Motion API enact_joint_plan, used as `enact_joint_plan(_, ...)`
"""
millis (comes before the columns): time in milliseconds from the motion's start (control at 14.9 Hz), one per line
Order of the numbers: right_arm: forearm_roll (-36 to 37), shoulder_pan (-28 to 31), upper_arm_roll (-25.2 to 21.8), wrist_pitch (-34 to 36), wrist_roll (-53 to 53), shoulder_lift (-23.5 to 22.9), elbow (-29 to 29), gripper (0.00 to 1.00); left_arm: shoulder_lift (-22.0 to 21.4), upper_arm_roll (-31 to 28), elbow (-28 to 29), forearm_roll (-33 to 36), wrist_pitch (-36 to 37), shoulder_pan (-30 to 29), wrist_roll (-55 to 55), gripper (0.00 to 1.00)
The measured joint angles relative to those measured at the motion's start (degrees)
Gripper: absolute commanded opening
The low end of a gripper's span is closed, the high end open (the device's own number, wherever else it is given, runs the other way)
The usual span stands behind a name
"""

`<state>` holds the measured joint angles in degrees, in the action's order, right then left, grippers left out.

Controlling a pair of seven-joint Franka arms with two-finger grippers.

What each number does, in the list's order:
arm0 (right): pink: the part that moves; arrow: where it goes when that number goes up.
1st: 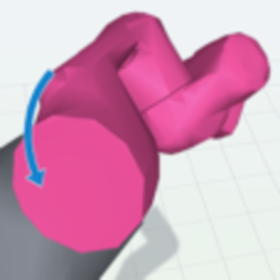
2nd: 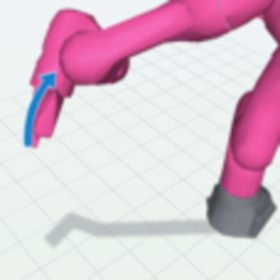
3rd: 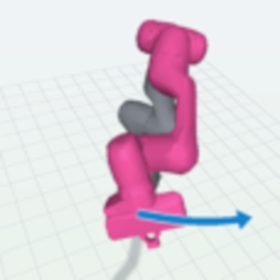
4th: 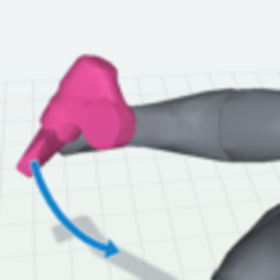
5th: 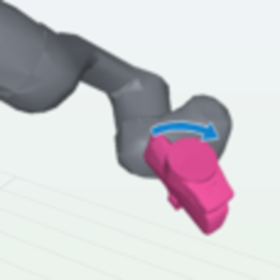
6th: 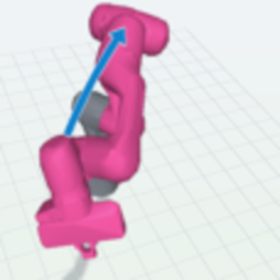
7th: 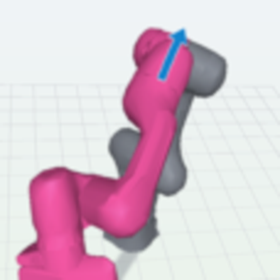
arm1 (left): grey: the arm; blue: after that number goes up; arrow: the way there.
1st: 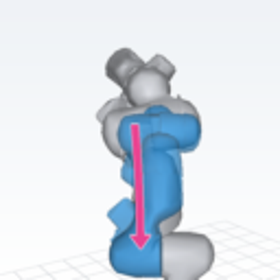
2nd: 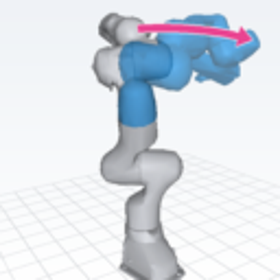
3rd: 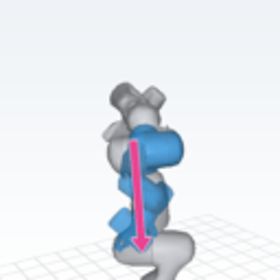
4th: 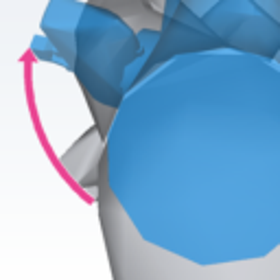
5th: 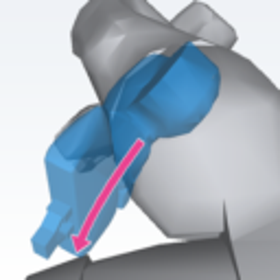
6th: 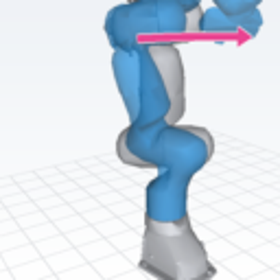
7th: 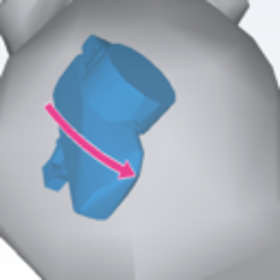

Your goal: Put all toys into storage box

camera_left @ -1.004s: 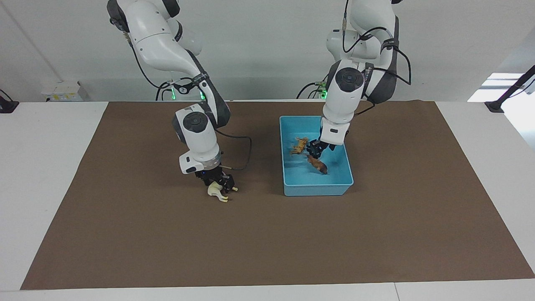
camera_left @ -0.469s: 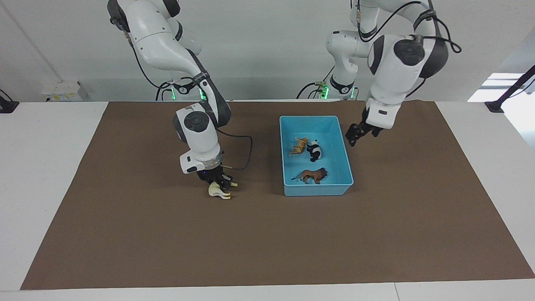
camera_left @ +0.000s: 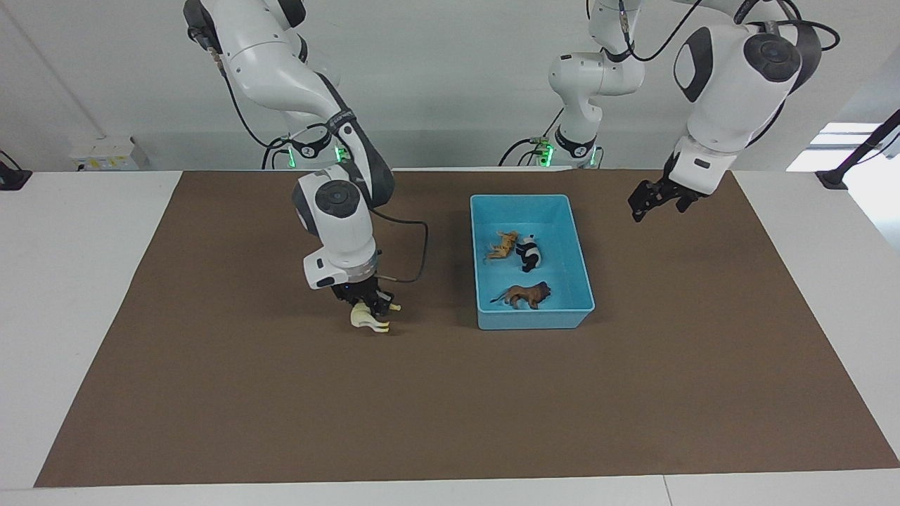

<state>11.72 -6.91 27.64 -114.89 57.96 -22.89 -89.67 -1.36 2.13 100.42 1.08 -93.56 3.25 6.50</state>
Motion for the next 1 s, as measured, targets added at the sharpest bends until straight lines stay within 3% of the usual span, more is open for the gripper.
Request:
enact_joint_plan(201,-2.09,-7.06,0.23,-0.3,4.47,0.87,2.55,0.0,-0.02,0.45,-0.07,0.0,1.13,-0.88,-2.76,1.0)
enact_joint_plan(536,-3.8,-17.69,0.14,-12.29,11.49,-1.31,-1.44,0.0,-0.1,0.5,-0.42,-0.03,1.16,-1.72,-6.19,1.0)
enact_joint_plan(603,-3.73,-19.53,0.03,-14.3,12.47,-2.39,-3.01,0.99,-0.1,0.56,-0.43,-0.03,1.06,-1.72,-6.24,1.0)
enact_joint_plan(870,-3.71,-20.5,-0.34,-16.0,18.51,-4.03,-5.29,1.0,-0.1,0.76,-0.47,-0.03,0.8,-1.72,-6.32,1.0)
enact_joint_plan(1004,-3.71,-20.23,-0.46,-13.45,22.46,-3.53,-4.37,1.0,-0.1,0.76,-0.51,-0.03,0.63,-1.72,-6.36,1.0)
